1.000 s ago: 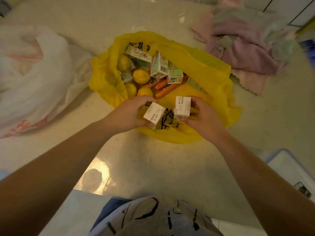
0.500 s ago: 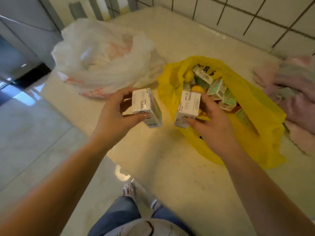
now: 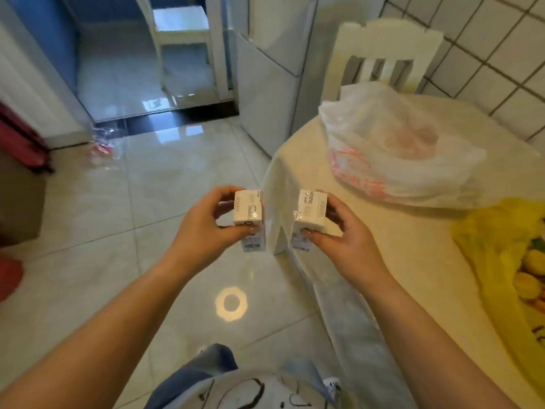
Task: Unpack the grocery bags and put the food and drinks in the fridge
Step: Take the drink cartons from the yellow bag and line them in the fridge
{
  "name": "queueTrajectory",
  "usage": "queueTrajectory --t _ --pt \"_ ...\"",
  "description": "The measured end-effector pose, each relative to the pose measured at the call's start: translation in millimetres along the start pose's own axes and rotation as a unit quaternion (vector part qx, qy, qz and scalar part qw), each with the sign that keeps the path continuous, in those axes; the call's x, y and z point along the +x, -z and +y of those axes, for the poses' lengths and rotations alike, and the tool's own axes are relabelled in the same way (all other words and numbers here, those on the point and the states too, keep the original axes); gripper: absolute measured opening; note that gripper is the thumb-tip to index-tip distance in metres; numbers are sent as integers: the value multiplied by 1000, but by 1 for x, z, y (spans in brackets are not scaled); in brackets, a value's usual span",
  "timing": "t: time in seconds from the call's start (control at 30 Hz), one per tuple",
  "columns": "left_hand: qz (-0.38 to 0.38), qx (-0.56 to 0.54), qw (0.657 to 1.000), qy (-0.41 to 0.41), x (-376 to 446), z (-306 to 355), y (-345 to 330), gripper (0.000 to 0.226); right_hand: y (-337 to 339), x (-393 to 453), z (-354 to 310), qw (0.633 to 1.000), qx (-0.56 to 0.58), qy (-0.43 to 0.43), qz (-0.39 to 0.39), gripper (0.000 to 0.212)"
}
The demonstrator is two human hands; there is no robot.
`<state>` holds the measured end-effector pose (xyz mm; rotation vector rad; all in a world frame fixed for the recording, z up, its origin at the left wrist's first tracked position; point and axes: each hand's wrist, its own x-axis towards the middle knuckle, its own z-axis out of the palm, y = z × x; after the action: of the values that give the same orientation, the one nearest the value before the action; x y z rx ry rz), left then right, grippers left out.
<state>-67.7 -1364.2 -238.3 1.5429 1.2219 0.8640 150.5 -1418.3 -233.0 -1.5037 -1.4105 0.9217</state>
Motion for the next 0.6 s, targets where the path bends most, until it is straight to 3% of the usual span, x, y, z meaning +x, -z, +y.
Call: queueTrajectory --t 0.23,0.6 --pt "59 29 997 30 7 -47 145 55 -134 58 -40 997 24 12 -72 55" --pt "110 26 992 48 101 -92 246 55 -231 194 -66 990 4 37 -139 58"
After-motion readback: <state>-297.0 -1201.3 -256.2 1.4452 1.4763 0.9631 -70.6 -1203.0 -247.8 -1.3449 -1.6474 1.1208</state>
